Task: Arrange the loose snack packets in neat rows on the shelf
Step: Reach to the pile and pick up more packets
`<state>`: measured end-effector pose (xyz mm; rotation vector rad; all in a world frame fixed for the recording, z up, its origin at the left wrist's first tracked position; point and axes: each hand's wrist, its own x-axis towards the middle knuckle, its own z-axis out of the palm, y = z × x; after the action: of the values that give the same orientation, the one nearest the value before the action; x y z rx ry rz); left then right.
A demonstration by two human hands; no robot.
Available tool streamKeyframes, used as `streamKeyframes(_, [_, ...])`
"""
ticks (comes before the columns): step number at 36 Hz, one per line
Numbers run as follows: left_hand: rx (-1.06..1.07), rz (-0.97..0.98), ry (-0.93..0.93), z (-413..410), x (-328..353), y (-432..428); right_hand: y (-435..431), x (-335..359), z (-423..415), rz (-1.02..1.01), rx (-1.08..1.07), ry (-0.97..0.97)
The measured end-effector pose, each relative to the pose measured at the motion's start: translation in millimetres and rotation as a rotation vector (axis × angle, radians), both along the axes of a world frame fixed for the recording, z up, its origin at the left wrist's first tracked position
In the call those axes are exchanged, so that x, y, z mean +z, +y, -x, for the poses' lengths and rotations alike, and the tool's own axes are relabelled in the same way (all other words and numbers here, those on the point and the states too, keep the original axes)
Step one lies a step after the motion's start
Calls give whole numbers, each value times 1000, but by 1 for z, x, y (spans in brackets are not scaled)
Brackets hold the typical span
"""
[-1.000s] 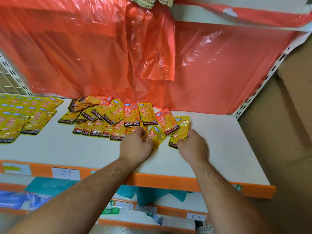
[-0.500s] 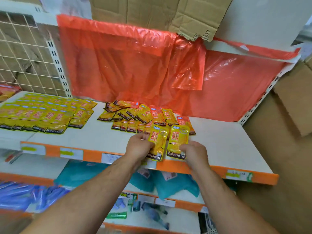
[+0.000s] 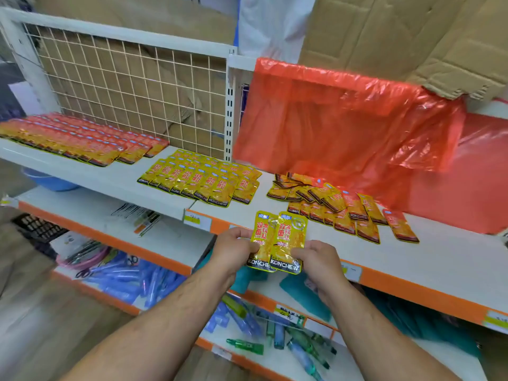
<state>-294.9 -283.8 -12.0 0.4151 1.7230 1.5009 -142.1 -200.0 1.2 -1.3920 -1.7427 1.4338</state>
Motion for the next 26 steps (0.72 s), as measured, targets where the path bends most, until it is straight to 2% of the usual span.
streamKeyframes(10, [111,6,34,69,-4,1,27,-21,80,35,129,-2])
streamKeyframes(20, [114,191,330,137,-4,69,100,-33,146,72,146,53])
streamKeyframes(26, [105,320,504,165,-9,104,131,-43,168,56,194,8])
